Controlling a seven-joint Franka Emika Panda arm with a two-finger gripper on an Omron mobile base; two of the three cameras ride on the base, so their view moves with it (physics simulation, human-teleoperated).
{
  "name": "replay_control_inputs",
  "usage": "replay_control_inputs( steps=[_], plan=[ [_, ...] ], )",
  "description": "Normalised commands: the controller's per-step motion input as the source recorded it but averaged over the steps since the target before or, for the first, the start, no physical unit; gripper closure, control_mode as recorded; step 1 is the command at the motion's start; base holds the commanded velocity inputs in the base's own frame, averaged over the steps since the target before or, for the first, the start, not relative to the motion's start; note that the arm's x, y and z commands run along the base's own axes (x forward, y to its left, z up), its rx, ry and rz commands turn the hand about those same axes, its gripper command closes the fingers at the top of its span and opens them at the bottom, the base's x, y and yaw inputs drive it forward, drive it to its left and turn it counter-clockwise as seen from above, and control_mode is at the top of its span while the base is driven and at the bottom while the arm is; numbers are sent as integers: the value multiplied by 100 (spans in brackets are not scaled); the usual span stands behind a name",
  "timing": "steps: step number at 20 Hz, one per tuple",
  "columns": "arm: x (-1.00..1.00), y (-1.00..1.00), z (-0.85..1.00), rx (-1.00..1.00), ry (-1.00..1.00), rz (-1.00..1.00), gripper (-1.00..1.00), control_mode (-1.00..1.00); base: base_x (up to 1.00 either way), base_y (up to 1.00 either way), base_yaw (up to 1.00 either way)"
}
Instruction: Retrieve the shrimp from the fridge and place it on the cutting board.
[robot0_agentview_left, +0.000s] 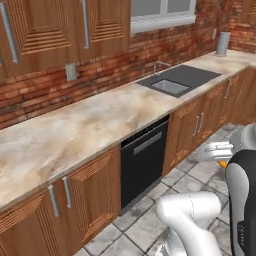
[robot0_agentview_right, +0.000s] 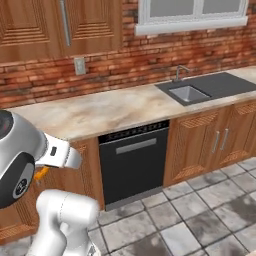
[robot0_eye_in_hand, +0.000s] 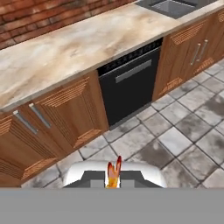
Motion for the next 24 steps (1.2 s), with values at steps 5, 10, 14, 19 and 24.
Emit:
replay_control_inputs(
  steps=[5,10,14,19,24],
  plan=[
    [0,0,0,0,0,0,100,100,100,99,-1],
    [0,0,0,0,0,0,100,100,67,63,33],
    [0,0,0,0,0,0,100,100,-18,6,94],
    [0,0,0,0,0,0,100,100,-28,4,94],
    [0,0,0,0,0,0,100,100,-31,9,91]
  ],
)
